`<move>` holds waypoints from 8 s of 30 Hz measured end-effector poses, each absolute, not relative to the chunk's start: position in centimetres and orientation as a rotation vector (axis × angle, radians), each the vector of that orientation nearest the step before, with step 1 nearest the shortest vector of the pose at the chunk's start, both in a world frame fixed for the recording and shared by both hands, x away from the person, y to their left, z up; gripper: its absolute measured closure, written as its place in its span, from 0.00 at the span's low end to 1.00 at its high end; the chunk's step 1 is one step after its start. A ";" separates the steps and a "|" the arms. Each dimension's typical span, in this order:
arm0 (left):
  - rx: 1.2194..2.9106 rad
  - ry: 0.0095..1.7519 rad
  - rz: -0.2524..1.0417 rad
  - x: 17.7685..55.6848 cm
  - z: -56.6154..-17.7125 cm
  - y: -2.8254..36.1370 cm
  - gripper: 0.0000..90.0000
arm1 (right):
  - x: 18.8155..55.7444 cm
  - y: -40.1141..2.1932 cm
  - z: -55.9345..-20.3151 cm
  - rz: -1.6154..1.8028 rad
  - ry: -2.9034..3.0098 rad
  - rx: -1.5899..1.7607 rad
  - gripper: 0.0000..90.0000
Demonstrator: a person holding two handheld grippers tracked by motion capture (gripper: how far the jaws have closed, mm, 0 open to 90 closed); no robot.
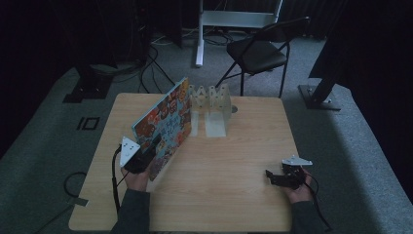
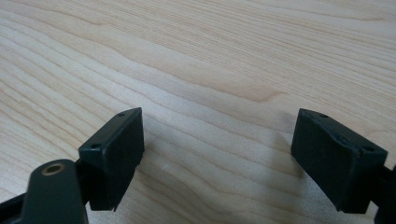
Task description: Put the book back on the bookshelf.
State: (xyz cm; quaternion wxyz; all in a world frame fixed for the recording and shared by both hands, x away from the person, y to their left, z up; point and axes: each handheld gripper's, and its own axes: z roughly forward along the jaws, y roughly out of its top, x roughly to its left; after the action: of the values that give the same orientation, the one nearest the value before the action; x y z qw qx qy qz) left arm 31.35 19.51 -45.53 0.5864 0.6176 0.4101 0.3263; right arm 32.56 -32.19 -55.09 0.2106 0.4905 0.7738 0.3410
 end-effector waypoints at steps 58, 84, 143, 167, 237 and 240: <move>1.428 1.001 0.872 34.9 -45.2 16.8 0.90 | 32.6 -32.2 -55.1 0.947 2.152 1.363 0.19; 1.393 1.034 0.910 36.0 -45.1 16.1 0.90 | 32.6 -32.2 -55.1 0.948 2.152 1.363 0.19; 1.382 1.076 1.018 37.6 -46.1 14.4 0.90 | 32.6 -32.2 -55.1 0.947 2.159 1.361 0.17; 1.365 1.095 1.018 37.9 -46.7 13.8 0.90 | 32.6 -32.2 -55.1 0.947 2.159 1.361 0.17; 1.351 1.104 0.986 36.9 -48.2 14.7 0.90 | 32.6 -32.2 -55.1 0.947 2.159 1.360 0.17; 1.348 1.106 0.983 36.9 -48.3 14.8 0.90 | 32.6 -32.2 -55.1 0.946 2.160 1.360 0.17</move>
State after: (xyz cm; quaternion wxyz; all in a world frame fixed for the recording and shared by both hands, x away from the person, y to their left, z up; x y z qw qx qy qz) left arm 36.92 14.83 -48.34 0.5395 0.5669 0.4653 0.4135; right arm 32.58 -32.17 -55.09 0.2084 0.4885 0.7760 0.3401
